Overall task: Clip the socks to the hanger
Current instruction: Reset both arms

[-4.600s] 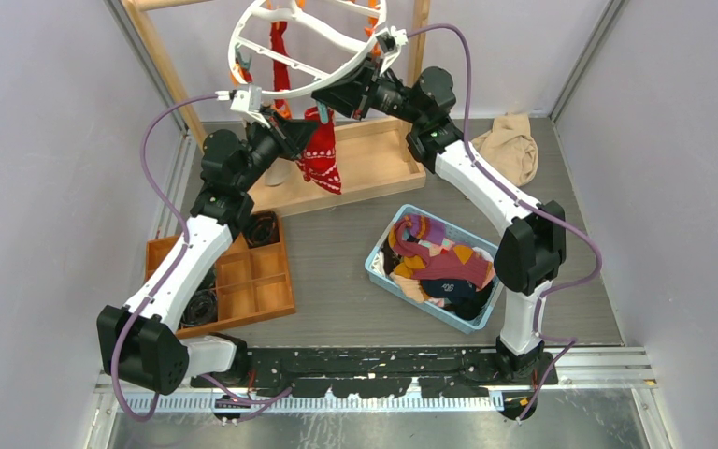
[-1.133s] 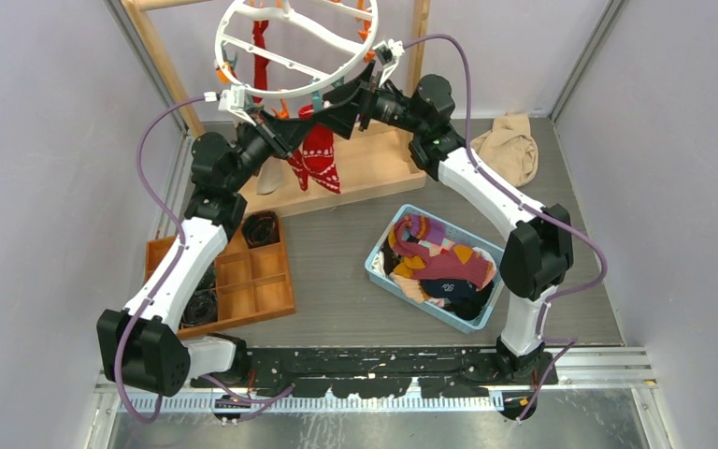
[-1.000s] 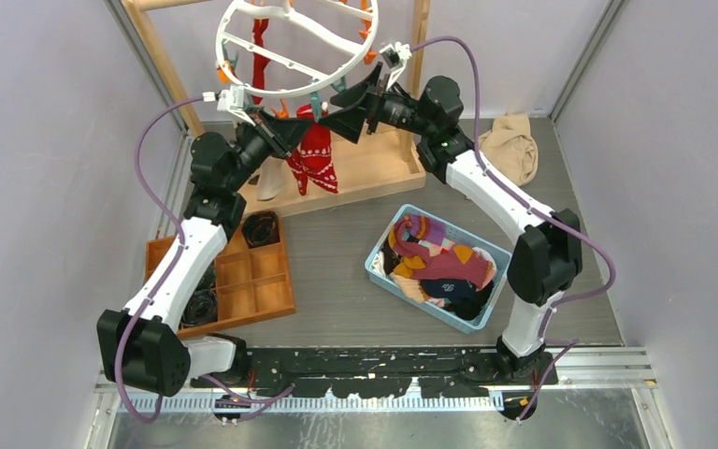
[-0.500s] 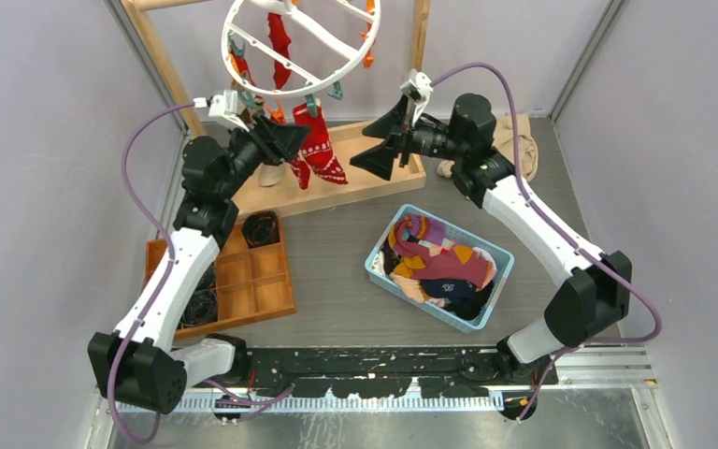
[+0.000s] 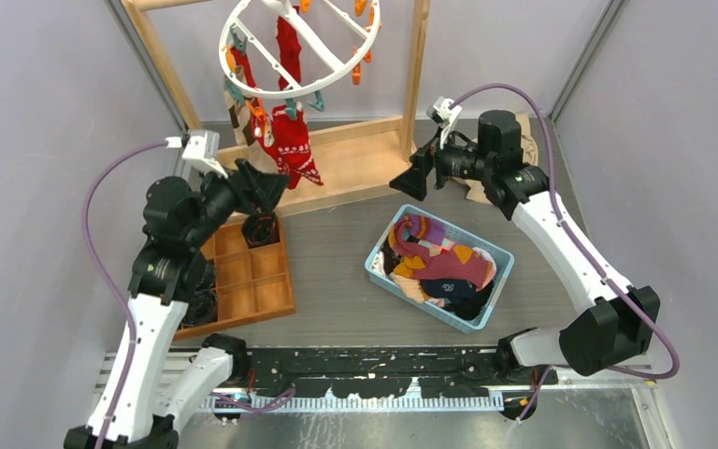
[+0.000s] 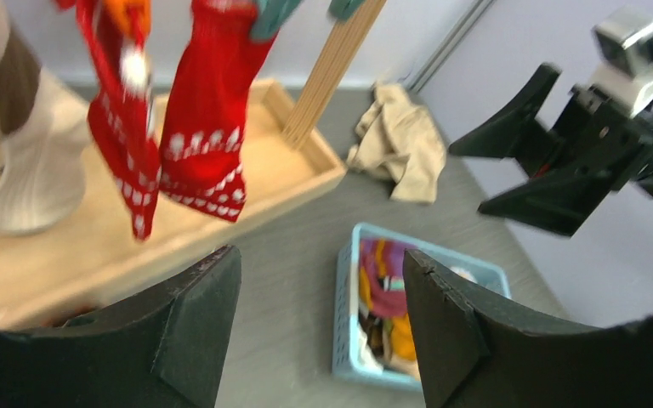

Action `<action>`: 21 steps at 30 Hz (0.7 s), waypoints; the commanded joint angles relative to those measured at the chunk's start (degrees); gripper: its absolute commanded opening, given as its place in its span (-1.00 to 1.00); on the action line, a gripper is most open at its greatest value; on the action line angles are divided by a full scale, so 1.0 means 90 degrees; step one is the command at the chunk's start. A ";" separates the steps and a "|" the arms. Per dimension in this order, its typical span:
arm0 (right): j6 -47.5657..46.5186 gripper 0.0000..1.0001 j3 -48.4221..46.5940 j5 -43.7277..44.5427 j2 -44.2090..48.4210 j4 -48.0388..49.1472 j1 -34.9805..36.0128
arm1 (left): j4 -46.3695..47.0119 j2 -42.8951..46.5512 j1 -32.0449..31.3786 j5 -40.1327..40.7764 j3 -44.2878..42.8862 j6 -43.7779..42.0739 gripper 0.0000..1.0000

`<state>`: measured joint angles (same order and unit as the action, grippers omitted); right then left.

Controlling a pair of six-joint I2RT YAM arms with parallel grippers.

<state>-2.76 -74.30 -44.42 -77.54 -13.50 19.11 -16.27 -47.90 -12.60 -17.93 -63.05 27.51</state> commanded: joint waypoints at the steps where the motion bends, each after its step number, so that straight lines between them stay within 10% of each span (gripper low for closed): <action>1: -0.0329 0.99 0.0004 0.1161 0.0452 -0.1221 -0.0140 | -0.1872 0.0733 0.0037 0.0526 0.0446 -0.0672 0.44; 9: 0.1551 0.99 0.0038 0.3714 0.0896 -0.1774 -0.0593 | -0.1766 0.1939 0.0042 0.1203 0.1790 -0.0138 0.72; 21: 0.2033 0.99 -0.0837 0.6393 0.1195 -0.2894 -0.0857 | -0.2287 0.2228 0.0042 0.1087 0.1127 0.0741 0.78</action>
<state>14.74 -76.55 3.14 -69.56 -37.67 11.51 -36.64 -30.24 -12.58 -7.53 -48.95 30.74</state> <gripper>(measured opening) 0.995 0.891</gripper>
